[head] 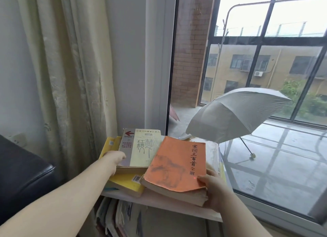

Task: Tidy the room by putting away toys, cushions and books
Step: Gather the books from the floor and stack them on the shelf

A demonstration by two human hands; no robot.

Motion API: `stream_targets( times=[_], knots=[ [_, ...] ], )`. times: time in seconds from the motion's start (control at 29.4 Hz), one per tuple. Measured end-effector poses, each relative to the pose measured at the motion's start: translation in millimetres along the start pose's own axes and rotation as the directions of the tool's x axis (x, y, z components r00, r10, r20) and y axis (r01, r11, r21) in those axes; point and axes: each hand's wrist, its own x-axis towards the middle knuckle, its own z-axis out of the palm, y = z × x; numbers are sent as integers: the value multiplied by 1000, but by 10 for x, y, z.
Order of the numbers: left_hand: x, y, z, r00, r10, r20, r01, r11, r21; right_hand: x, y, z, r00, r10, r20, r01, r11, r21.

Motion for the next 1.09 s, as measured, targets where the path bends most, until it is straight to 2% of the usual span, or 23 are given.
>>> stream_targets(
  times=[0.07, 0.17, 0.31, 0.41, 0.51, 0.58, 0.65, 0.75, 0.82, 0.92, 1.09],
  knots=[
    [-21, -32, -41, 998, -25, 61, 22, 999, 45, -38, 7, -2, 1000, -23, 2, 23, 1000, -13],
    [-50, -58, -102, 985, -110, 130, 111, 994, 3, -75, -16, -21, 999, -45, 5, 45, 999, -23],
    [-76, -95, -119, 975, -179, 130, 191, 978, -80, -114, 0, -34, 999, -47, 7, 48, 998, -46],
    [-34, -46, 8, 995, -37, 95, 53, 986, -161, -110, -18, -26, 999, -36, 26, 37, 998, -44],
    [-77, 74, 158, 997, 49, 61, -24, 934, -356, -112, -30, -47, 1000, -22, 17, 22, 999, -45],
    [-97, 192, 175, 994, 109, 28, -89, 912, -399, -122, -39, -73, 1000, -17, 11, 18, 999, -47],
    [-148, 354, 41, 980, 193, -48, -196, 902, -385, -139, -54, -50, 1000, -8, 15, 8, 999, -37],
    [-321, 662, -302, 921, 333, -202, -385, 856, -345, -130, -73, 28, 1000, -24, -4, 24, 998, -64],
    [-460, 858, -517, 903, 353, -245, -429, 773, -468, -120, -73, 43, 999, -29, -24, 26, 995, -95],
    [-625, 996, -726, 936, 316, -154, -340, 707, -620, -122, -84, 33, 999, 6, -41, -10, 996, -92],
    [-706, 703, -479, 969, 197, 148, -2, 607, -795, -191, -119, 66, 998, 48, -39, -50, 996, -74]
  ],
)
